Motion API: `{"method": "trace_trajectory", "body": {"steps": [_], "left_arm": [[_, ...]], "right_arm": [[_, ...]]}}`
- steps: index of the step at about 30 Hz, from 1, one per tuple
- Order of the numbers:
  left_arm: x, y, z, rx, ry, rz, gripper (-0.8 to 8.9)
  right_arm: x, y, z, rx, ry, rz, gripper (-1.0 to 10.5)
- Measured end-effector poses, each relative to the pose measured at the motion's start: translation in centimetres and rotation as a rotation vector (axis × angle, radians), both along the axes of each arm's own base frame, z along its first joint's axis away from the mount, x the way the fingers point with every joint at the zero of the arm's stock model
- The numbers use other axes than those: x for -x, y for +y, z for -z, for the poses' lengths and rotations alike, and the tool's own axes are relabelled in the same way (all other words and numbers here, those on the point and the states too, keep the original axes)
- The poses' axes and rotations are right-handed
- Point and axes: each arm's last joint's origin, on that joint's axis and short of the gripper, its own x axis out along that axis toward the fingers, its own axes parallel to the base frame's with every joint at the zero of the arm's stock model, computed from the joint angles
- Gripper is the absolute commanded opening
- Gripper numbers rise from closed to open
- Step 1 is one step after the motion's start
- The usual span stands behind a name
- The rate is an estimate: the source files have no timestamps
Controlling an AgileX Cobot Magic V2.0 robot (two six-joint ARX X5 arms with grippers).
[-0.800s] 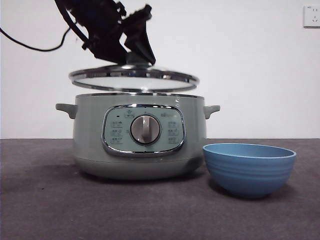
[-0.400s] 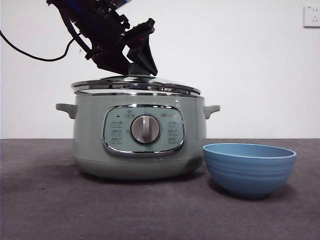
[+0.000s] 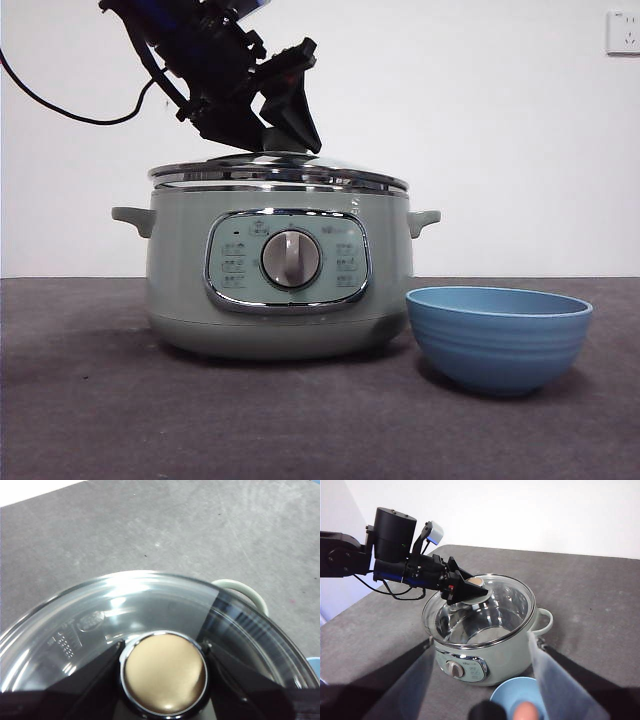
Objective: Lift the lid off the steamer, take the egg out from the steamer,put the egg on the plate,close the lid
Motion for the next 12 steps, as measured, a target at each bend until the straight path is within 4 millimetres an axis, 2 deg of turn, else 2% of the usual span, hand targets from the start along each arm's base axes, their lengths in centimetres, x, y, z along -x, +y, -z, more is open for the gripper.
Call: {"method": "trace_trajectory", "body": {"steps": [12], "left_arm": [[-0.26,-0.17,0.25,-0.013,-0.007,-0.011,-0.08]], "right_arm": [[0.10,-0.05,0.42,0.022,0.040,0.000,3.2]]}}
